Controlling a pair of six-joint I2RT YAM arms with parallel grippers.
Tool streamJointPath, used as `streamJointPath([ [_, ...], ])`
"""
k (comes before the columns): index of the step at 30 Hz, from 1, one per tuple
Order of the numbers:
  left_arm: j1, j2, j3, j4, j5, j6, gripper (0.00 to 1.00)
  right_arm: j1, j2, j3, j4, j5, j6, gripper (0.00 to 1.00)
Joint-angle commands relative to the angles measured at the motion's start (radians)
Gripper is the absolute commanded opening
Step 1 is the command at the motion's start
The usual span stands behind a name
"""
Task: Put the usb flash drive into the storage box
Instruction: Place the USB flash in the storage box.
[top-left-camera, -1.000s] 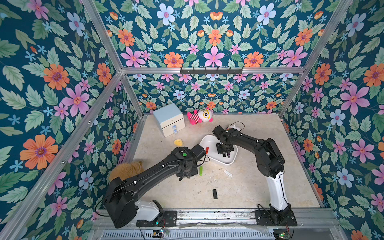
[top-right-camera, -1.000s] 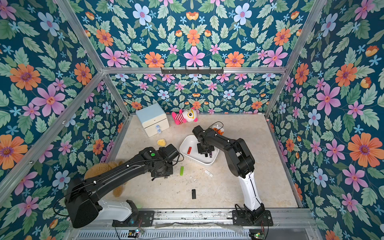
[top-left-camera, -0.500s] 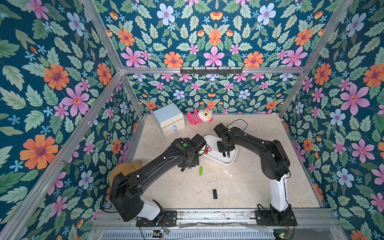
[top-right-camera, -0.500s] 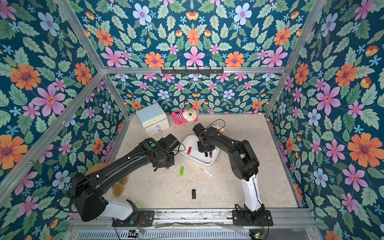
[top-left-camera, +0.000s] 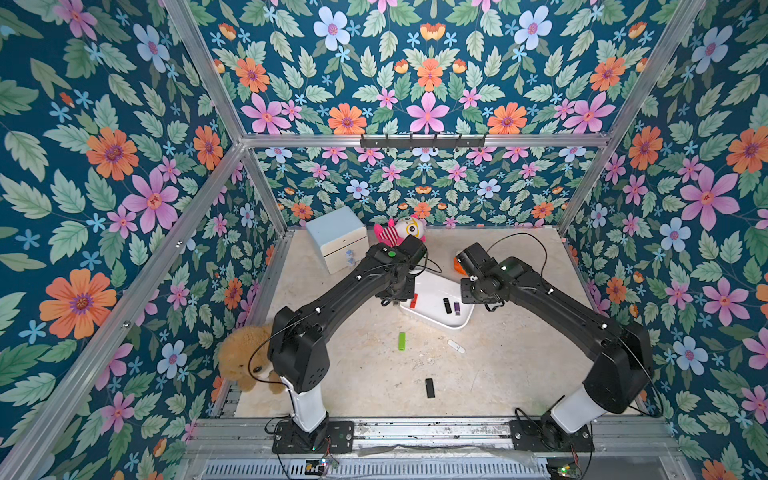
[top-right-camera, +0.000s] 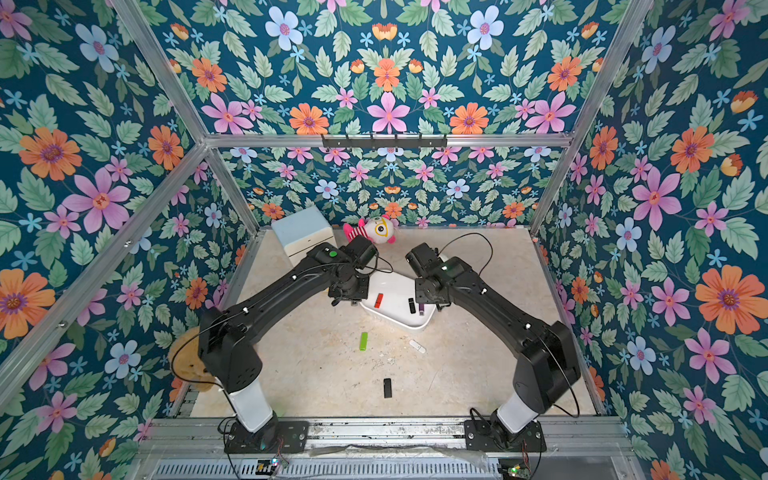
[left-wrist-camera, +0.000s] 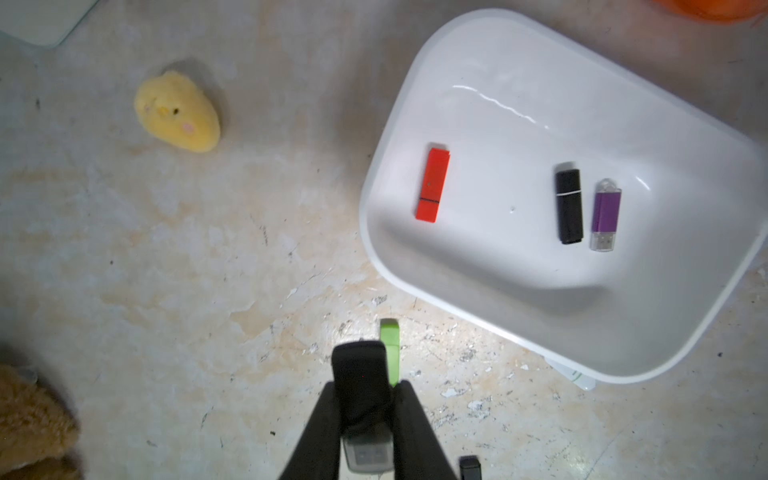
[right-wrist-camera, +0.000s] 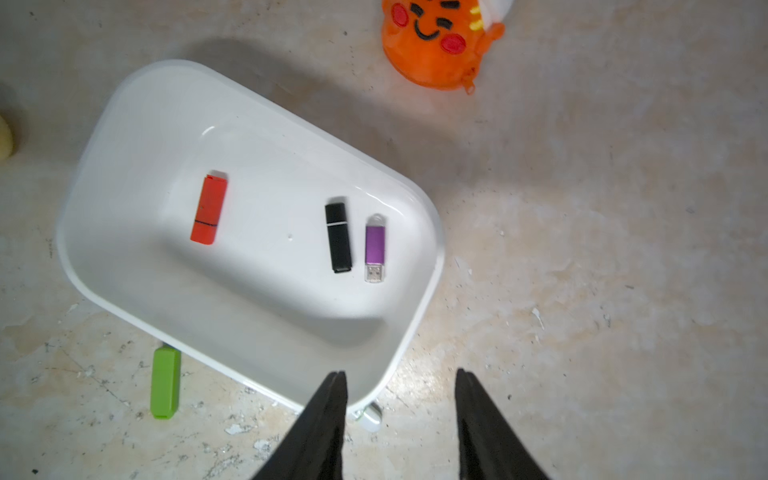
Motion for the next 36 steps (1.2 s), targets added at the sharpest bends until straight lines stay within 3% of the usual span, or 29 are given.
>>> streamJointPath([
  [1, 0.011, 0.073, 0.073, 0.026, 0.034, 0.077, 0.0, -0.002, -0.065, -0.089, -0.039, 0.039, 0.094, 0.48],
  [7, 0.035, 0.21, 0.162, 0.08, 0.079, 0.138, 0.0, -0.007, -0.19, -0.246, -0.028, 0.022, 0.177, 0.51],
  [14, 0.041, 0.324, 0.241, 0.11, 0.122, 0.167, 0.0, -0.006, -0.28, -0.323, -0.049, 0.005, 0.221, 0.53],
  [36, 0.04, 0.515, 0.312, 0.168, 0.187, 0.177, 0.0, 0.005, -0.343, -0.415, -0.055, -0.021, 0.261, 0.53],
])
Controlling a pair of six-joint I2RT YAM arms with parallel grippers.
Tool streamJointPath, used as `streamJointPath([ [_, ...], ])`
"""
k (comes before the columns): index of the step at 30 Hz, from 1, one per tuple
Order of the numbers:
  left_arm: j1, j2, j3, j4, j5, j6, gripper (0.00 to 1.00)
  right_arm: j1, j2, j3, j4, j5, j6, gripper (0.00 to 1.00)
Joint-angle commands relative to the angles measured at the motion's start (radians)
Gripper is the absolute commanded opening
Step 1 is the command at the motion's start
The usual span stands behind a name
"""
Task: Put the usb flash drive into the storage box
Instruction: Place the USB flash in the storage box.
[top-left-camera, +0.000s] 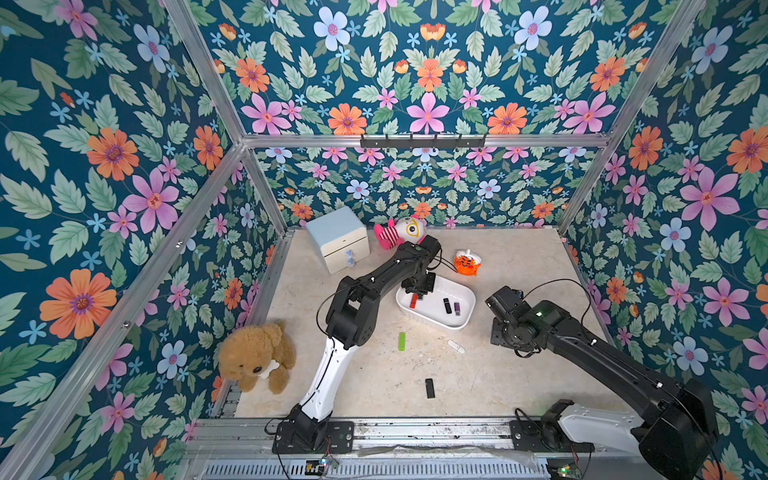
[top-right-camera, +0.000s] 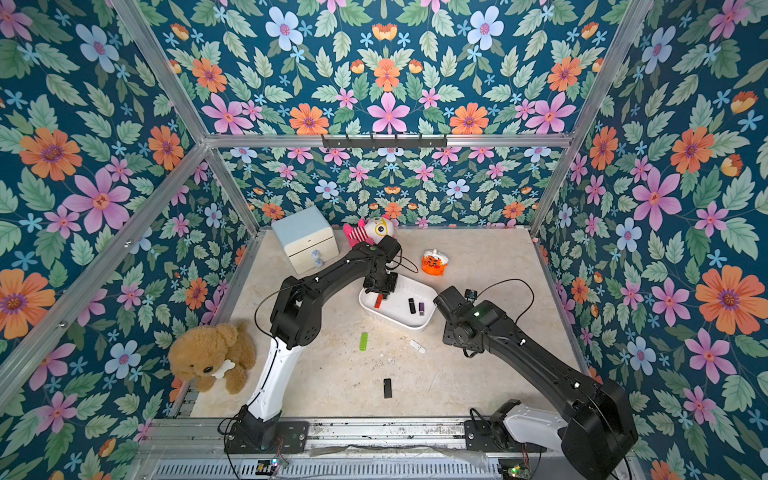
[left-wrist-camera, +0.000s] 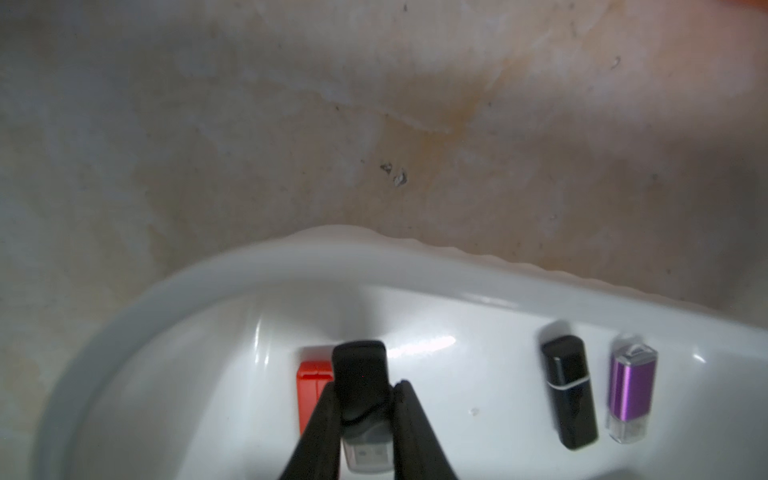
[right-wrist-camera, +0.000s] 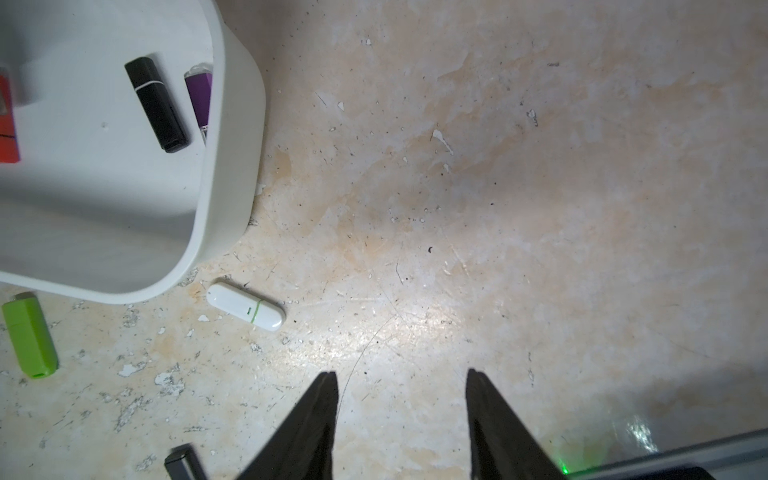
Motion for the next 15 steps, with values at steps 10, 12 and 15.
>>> streamJointPath([
  [10, -0.01, 0.023, 0.003, 0.021, 0.02, 0.007, 0.0, 0.004, 0.01, -0.016, 0.013, -0.01, 0.015, 0.53],
  [12, -0.011, 0.027, 0.003, 0.02, 0.021, 0.005, 0.0, 0.005, 0.013, -0.016, 0.015, -0.011, 0.014, 0.53],
  [15, -0.014, 0.03, 0.005, 0.021, 0.022, 0.003, 0.0, 0.008, 0.016, -0.017, 0.019, -0.013, 0.01, 0.53],
])
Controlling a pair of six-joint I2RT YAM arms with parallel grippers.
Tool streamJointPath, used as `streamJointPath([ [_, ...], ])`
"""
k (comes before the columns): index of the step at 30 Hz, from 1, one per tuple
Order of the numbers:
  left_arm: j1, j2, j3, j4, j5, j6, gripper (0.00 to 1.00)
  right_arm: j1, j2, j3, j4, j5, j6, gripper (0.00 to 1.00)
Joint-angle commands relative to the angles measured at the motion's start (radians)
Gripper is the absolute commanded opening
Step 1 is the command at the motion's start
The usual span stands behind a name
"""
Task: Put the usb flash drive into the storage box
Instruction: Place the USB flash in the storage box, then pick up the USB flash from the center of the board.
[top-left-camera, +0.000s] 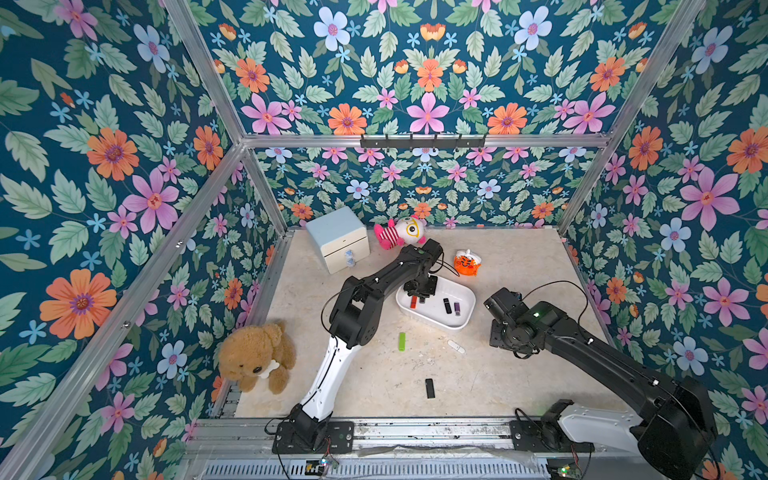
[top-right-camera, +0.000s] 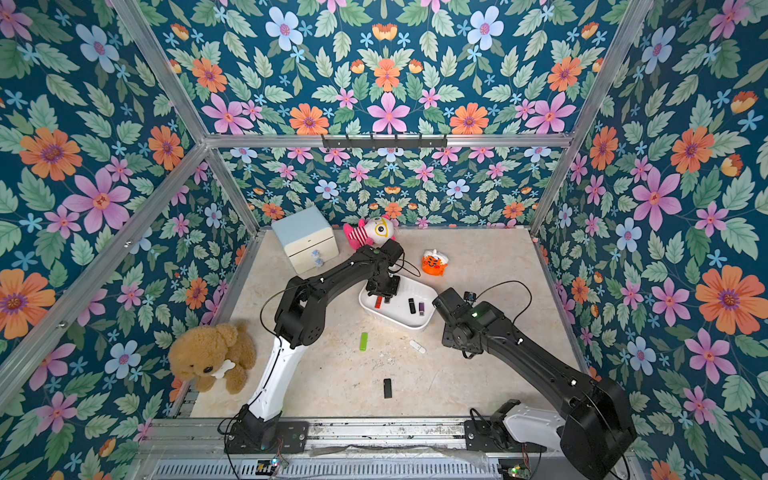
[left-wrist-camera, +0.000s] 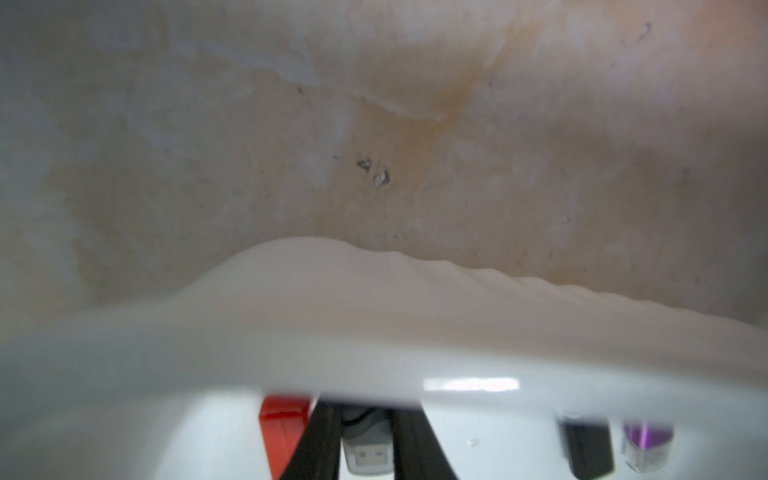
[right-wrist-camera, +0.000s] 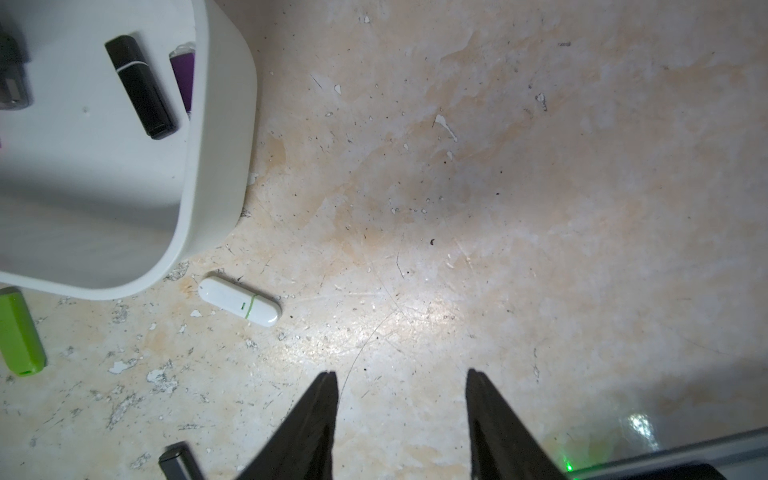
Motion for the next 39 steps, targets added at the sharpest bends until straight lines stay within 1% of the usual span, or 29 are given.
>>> streamJointPath([
  [1, -0.001, 0.003, 0.004, 0.0, -0.001, 0.001, 0.01, 0.004, 0.004, -0.004, 0.012, 0.0, -0.002, 0.54],
  [3, -0.003, 0.001, 0.005, 0.0, -0.001, 0.001, 0.08, 0.011, 0.005, -0.012, 0.026, -0.006, -0.011, 0.54],
  [6, -0.003, 0.001, 0.004, -0.003, 0.0, 0.001, 0.23, 0.041, 0.001, -0.032, 0.061, 0.0, -0.03, 0.55],
  [9, -0.003, 0.0, 0.004, -0.006, -0.001, 0.003, 0.35, 0.07, -0.002, -0.063, 0.108, 0.005, -0.051, 0.56],
  [15, -0.005, -0.036, 0.004, -0.001, -0.002, -0.012, 0.53, 0.108, -0.006, -0.108, 0.196, -0.025, -0.091, 0.6],
  [19, -0.006, -0.066, 0.015, 0.0, -0.028, -0.021, 0.59, 0.13, 0.016, -0.107, 0.233, -0.057, -0.12, 0.64],
  [23, -0.006, -0.113, 0.03, -0.023, -0.057, -0.033, 0.62, 0.144, 0.061, -0.107, 0.282, -0.095, -0.16, 0.66],
  [25, -0.006, -0.16, 0.015, -0.035, -0.08, -0.042, 0.63, 0.149, 0.088, -0.107, 0.314, -0.122, -0.18, 0.68],
  [28, -0.005, -0.254, -0.072, -0.023, -0.11, -0.058, 0.65, 0.161, 0.126, -0.108, 0.36, -0.138, -0.207, 0.71],
  [31, -0.003, -0.356, -0.198, 0.003, -0.127, -0.076, 0.66, 0.178, 0.167, -0.111, 0.407, -0.136, -0.24, 0.75],
  [34, -0.001, -0.435, -0.29, 0.005, -0.149, -0.09, 0.67, 0.186, 0.213, -0.113, 0.456, -0.139, -0.264, 0.78],
  [39, 0.001, -0.546, -0.442, 0.019, -0.178, -0.118, 0.67, 0.195, 0.288, -0.115, 0.525, -0.144, -0.301, 0.81],
])
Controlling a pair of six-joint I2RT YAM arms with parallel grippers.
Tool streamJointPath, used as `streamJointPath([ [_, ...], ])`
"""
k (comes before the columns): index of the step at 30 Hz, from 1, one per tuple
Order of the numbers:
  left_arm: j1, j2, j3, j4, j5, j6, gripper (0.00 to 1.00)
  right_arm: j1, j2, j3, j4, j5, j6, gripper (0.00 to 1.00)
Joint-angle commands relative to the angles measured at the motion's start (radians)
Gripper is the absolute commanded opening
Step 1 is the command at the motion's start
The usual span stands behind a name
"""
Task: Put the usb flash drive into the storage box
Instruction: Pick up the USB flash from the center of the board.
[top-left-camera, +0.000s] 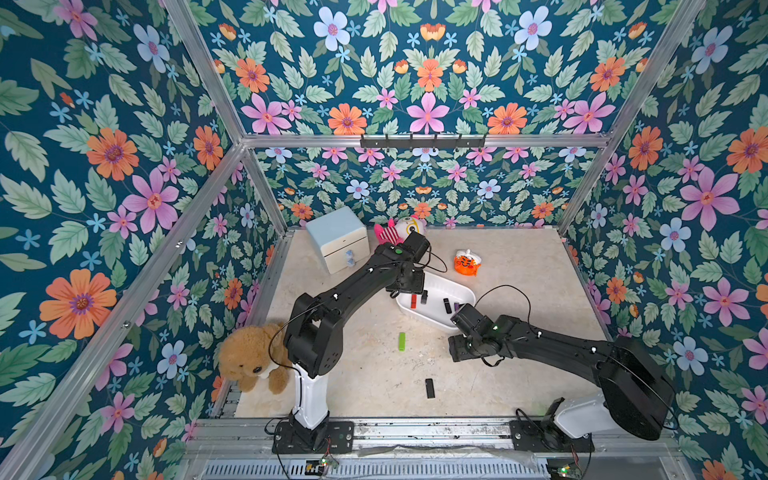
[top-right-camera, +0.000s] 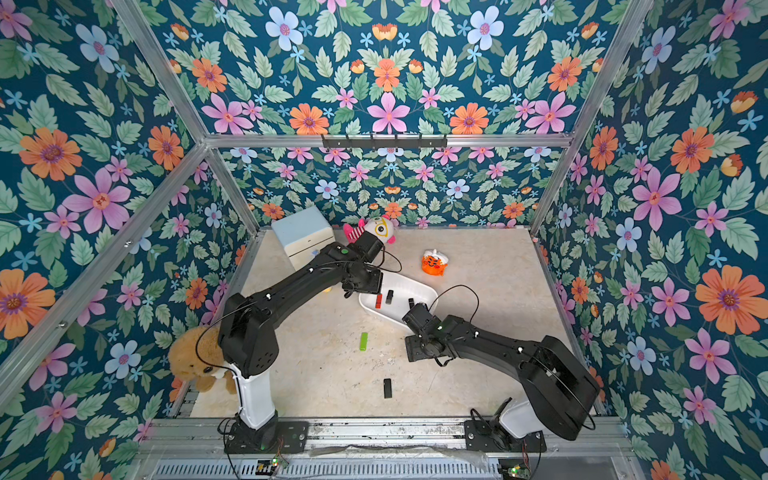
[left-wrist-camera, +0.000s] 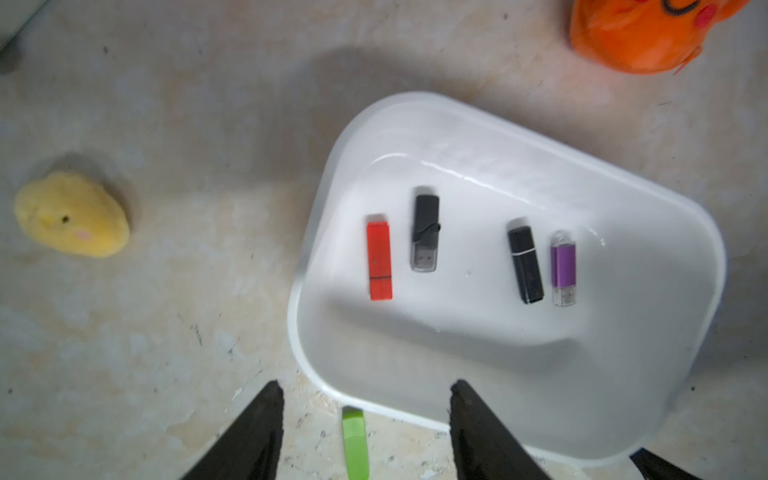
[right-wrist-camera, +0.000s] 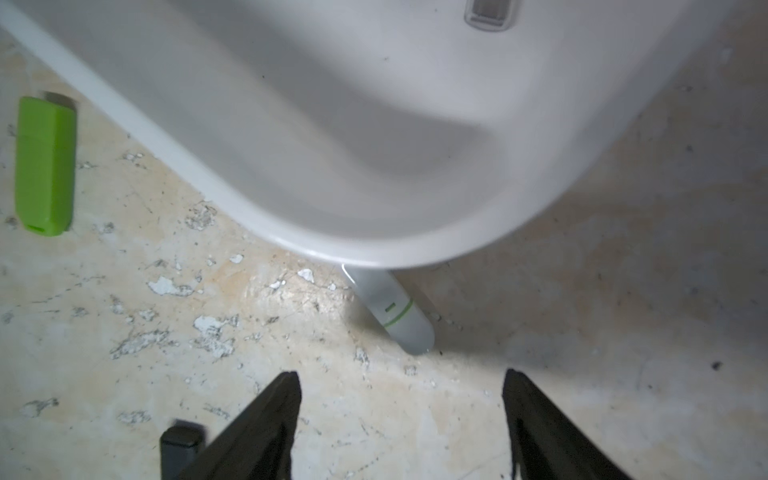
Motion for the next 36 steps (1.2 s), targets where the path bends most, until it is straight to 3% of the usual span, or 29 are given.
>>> streamJointPath([
  [1, 0.002, -0.057, -0.07, 0.013, -0.04, -0.034, 0.67, 0.004, 0.033, 0.002, 0.072, -0.008, -0.047, 0.81],
  [17, 0.01, -0.179, -0.258, 0.047, -0.047, -0.077, 0.67, 0.043, 0.146, 0.042, 0.131, -0.062, -0.058, 0.81],
  [28, 0.005, -0.291, -0.487, 0.118, 0.004, -0.121, 0.67, 0.073, 0.227, 0.093, 0.053, -0.025, -0.027, 0.64],
  [36, -0.034, -0.312, -0.567, 0.162, 0.044, -0.162, 0.67, 0.088, 0.231, 0.095, -0.028, -0.004, -0.025, 0.6],
])
